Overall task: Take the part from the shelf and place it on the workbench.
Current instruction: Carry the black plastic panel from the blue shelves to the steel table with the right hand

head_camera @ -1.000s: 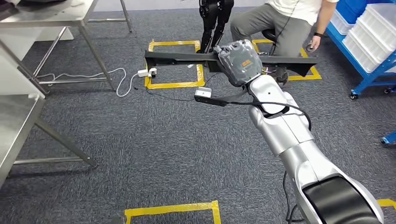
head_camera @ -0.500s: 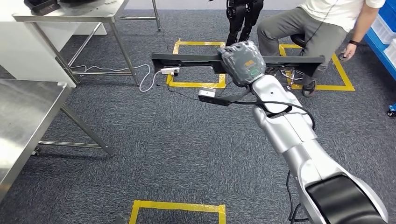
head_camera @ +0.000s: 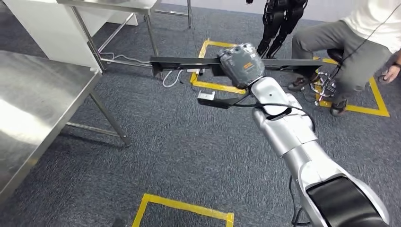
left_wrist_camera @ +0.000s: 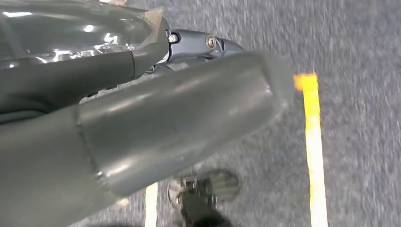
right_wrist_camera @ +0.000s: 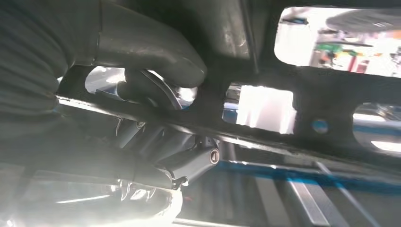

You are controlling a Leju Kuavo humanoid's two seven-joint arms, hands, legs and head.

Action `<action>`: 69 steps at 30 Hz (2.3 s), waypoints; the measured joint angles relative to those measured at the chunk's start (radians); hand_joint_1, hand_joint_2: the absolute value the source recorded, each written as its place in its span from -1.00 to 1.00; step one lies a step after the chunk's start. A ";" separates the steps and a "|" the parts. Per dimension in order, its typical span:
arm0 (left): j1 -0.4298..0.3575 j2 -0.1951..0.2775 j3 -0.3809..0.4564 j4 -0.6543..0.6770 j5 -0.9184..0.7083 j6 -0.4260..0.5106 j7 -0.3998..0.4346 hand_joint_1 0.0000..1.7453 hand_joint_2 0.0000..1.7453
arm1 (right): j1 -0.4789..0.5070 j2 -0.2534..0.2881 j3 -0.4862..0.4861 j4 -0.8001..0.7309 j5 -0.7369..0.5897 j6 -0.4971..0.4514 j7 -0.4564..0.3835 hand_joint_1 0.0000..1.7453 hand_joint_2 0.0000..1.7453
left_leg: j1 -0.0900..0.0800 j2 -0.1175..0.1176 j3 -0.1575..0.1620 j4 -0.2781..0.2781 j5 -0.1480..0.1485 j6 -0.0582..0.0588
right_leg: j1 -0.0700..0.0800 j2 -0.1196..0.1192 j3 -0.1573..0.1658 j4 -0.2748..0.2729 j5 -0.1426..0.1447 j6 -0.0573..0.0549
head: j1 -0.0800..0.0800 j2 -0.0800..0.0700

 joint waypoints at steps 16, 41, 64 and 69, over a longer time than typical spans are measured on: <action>0.011 -0.002 0.004 0.000 0.001 0.003 0.000 -1.00 -1.00 | -0.002 0.007 0.005 0.033 0.011 -0.016 0.017 1.00 1.00 | 0.012 -0.045 -0.082 0.129 -0.061 -0.058 | -0.037 0.062 0.021 -0.075 0.062 0.003 | -0.009 0.000; 0.004 -0.008 0.014 0.000 0.000 0.003 0.006 -1.00 -1.00 | -0.005 0.001 0.004 0.070 0.014 -0.023 0.019 1.00 1.00 | 0.007 -0.136 -0.025 0.022 0.004 -0.028 | -0.037 0.110 0.012 -0.060 0.056 0.042 | 0.002 0.000; -0.004 -0.009 0.019 0.000 -0.002 0.000 0.018 -1.00 -1.00 | -0.046 0.004 -0.012 0.105 0.015 -0.026 0.012 1.00 1.00 | 0.001 -0.026 -0.011 0.001 0.012 0.008 | -0.014 0.040 -0.050 0.118 -0.041 0.012 | -0.004 0.000; 0.007 -0.011 0.020 0.001 -0.001 0.000 0.022 -1.00 -1.00 | -0.040 -0.007 -0.013 0.113 0.015 -0.025 0.007 1.00 1.00 | 0.008 -0.102 -0.013 0.009 0.011 0.001 | -0.034 0.075 -0.053 0.078 0.012 0.052 | -0.002 0.000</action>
